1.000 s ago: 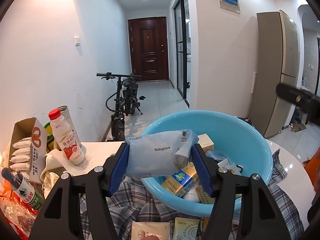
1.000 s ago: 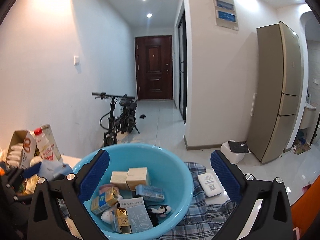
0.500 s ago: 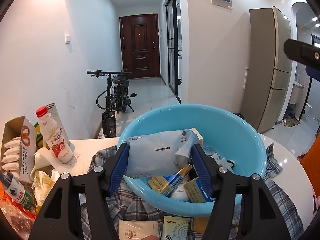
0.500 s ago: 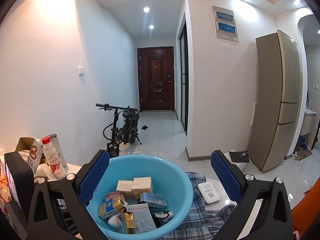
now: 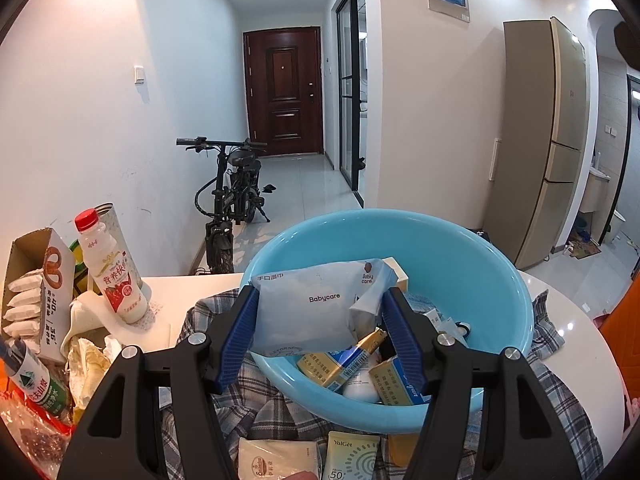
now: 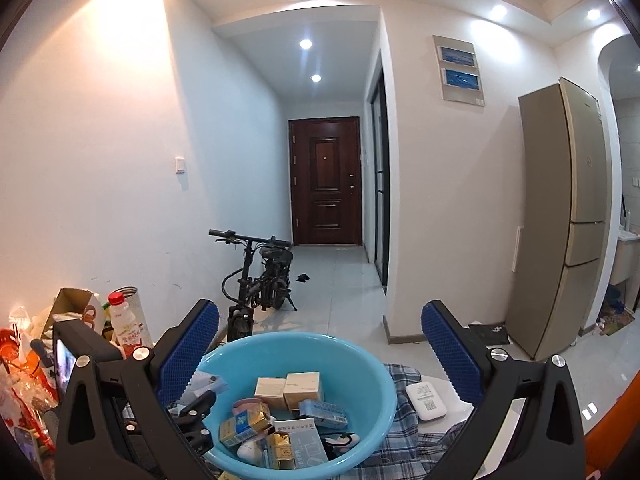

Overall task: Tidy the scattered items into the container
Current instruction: 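Lower the light-blue wipe pack into the basin and open the left gripper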

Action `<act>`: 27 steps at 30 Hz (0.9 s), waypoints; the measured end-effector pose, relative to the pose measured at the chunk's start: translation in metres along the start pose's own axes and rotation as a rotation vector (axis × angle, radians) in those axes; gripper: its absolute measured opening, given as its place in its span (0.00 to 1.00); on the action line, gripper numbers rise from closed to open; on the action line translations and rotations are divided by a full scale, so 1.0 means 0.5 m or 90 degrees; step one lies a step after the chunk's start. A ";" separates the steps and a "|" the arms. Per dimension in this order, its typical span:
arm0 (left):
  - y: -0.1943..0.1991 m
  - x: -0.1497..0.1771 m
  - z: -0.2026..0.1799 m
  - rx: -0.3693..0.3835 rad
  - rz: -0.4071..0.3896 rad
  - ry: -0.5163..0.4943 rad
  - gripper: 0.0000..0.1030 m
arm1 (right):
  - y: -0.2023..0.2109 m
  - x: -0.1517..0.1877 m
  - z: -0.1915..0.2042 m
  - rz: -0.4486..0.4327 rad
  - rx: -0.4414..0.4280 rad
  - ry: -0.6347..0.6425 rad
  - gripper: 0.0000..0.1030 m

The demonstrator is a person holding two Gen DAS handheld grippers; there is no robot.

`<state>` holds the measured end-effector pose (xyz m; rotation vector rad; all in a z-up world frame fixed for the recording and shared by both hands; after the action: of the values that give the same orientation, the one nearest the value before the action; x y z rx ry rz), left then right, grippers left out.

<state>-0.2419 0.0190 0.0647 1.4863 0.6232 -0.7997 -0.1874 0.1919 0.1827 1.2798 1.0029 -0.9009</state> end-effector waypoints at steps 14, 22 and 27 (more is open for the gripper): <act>0.002 -0.003 -0.002 -0.001 0.000 -0.001 0.61 | -0.006 0.002 0.001 0.004 0.013 0.007 1.00; 0.002 -0.004 -0.002 -0.002 0.000 -0.003 0.61 | -0.013 0.004 -0.003 0.008 0.019 0.010 1.00; 0.002 -0.003 -0.006 -0.001 -0.003 -0.006 0.62 | -0.016 0.006 -0.003 0.011 0.020 0.013 1.00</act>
<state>-0.2416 0.0221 0.0665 1.4797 0.6206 -0.8083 -0.1940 0.1928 0.1775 1.3245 0.9957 -0.8953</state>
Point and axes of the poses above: each gripper's, at about its wrist camera, not at the fingertips, and y roughly against the way its jaws point, z to its left, x to its underside, the point moved 2 cm from there along -y, roughly the way its jaws point, and after that the axes turned 7 degrees about z, right-handed, at the moved point
